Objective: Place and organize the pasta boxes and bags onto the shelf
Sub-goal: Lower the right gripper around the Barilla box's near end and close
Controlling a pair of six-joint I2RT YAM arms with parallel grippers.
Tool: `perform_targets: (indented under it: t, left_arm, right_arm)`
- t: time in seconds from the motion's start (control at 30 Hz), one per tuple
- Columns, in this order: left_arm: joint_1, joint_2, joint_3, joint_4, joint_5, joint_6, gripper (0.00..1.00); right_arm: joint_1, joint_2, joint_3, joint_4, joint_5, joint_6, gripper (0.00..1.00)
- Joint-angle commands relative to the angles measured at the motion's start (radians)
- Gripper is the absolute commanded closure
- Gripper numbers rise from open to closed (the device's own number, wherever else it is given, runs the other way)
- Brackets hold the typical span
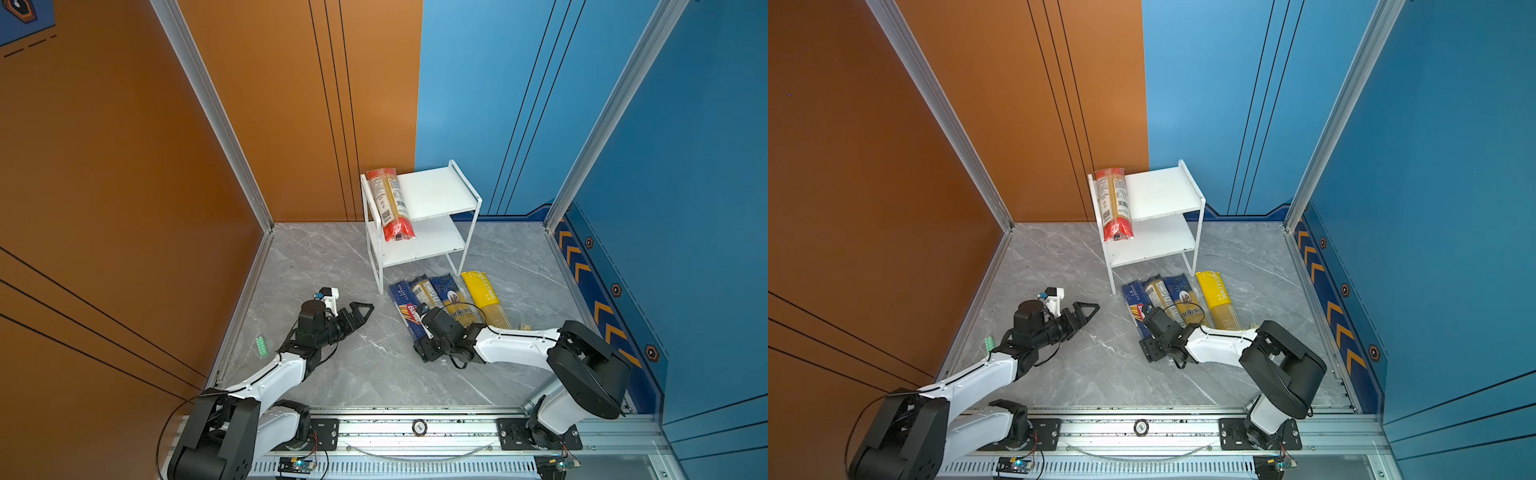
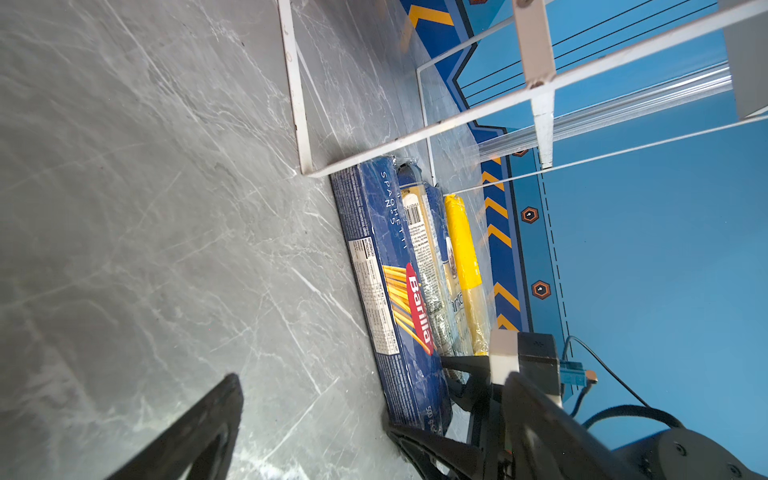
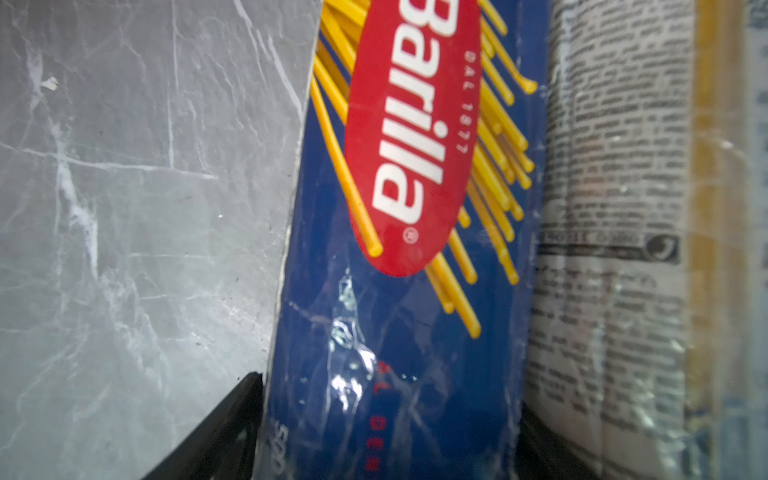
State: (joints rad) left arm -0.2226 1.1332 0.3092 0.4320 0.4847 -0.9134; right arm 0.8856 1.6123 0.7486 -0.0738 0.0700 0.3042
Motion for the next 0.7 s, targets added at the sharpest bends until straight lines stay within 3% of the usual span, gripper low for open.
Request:
perform_targets:
  t: [0.0,0.67]
  left_arm:
    - [0.002,-0.016,-0.019,0.013,0.032,0.005,0.02]
    - [0.012,-0.029,-0.043,0.021,0.036,0.007,0.02]
  right_arm:
    - [0.009,0.044,-0.029,-0.052,0.011,0.033,0.22]
    - [0.061,0.029,-0.135,0.022,0.039,0.091,0.22]
